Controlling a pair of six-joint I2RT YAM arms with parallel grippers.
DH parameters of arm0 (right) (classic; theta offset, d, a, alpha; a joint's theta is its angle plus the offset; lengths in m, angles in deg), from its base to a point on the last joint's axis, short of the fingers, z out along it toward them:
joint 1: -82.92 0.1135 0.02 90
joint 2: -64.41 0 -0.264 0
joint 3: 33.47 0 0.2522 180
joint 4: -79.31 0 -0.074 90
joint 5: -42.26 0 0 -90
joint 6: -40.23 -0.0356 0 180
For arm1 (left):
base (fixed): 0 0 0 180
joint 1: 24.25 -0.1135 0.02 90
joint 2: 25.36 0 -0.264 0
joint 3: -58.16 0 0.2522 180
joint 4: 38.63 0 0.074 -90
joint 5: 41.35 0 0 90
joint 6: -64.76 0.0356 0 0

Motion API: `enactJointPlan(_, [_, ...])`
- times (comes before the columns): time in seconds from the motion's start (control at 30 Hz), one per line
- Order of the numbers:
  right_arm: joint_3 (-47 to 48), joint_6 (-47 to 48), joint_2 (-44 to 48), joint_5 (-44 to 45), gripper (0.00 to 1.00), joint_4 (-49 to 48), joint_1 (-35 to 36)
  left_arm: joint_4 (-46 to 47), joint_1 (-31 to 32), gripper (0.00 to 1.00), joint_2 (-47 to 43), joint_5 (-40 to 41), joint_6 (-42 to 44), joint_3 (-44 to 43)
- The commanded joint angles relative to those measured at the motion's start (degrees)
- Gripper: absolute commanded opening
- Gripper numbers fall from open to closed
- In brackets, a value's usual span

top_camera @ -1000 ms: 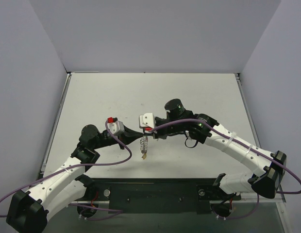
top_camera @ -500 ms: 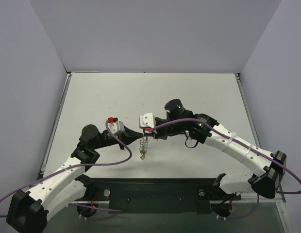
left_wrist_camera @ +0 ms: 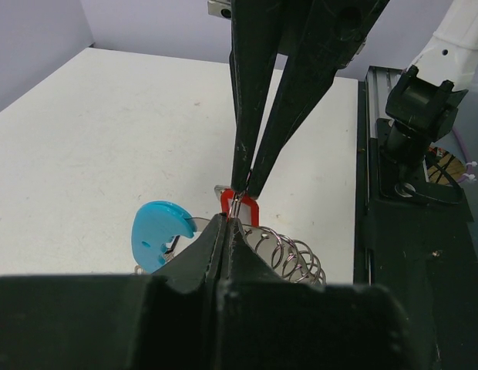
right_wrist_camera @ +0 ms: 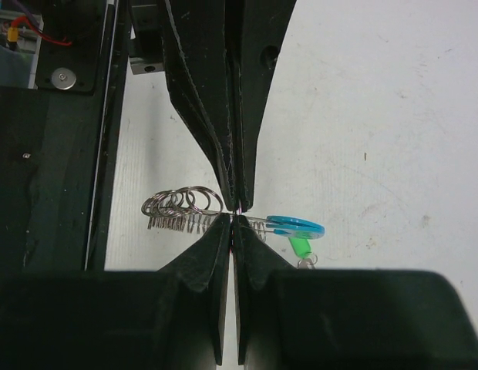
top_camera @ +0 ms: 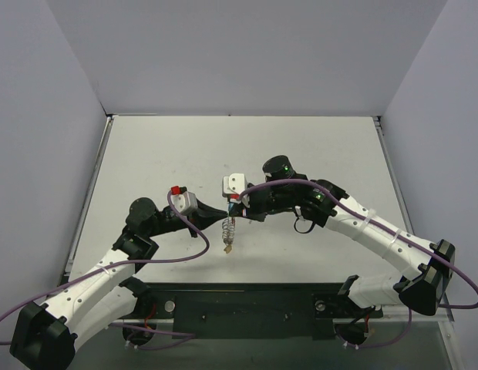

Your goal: Put the keys on the keyring

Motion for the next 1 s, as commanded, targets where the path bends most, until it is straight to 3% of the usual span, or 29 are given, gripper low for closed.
enactJointPlan(0.0, [1.02,-3.45,0.14,-3.12,0.0,-2.5,-0.02,5.04,-0.29,0.0,-0.11,0.85,-0.1,-3.31])
enactJointPlan(0.97, [2.6,-13.29,-2.76,-4.79,0.0,-5.66,-2.75,4.77,-0.29,0.0,-0.11,0.85,-0.19,-3.39])
